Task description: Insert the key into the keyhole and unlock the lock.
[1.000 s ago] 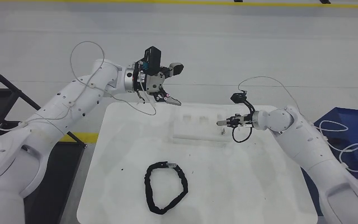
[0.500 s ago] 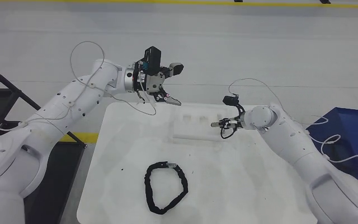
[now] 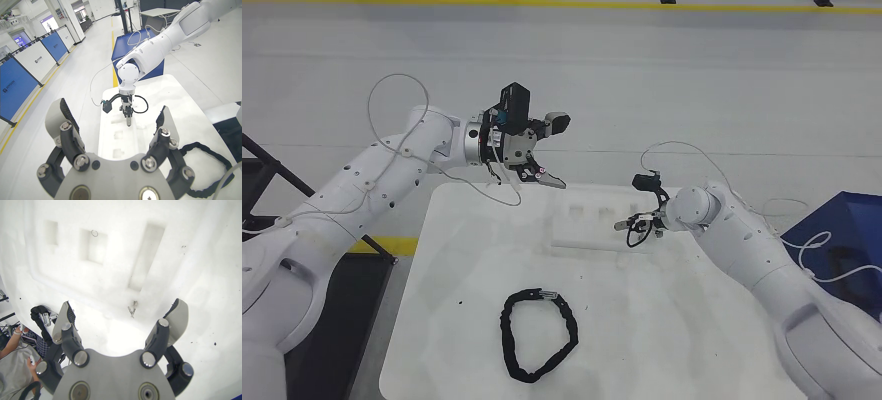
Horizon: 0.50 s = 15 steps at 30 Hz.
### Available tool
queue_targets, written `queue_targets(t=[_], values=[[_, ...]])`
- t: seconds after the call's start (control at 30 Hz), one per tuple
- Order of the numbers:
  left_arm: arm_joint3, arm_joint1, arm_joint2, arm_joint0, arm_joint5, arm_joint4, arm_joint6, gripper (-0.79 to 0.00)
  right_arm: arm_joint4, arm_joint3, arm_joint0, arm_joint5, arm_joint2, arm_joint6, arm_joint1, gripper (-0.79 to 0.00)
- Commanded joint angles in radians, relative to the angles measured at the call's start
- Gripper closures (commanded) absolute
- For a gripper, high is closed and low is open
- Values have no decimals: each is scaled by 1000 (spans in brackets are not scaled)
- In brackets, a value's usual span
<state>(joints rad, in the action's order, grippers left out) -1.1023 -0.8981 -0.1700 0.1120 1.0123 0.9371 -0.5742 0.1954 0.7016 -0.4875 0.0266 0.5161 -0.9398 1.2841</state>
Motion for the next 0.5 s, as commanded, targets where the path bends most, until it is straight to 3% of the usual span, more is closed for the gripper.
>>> queue_targets(t=[0.0, 0.47], values=[[0, 0, 0, 0, 0, 0, 0, -785, 0, 0, 0, 0, 0, 0, 0, -785], [0, 0, 0, 0, 0, 0, 0, -785, 46, 38, -5, -27, 8, -2, -9, -785]])
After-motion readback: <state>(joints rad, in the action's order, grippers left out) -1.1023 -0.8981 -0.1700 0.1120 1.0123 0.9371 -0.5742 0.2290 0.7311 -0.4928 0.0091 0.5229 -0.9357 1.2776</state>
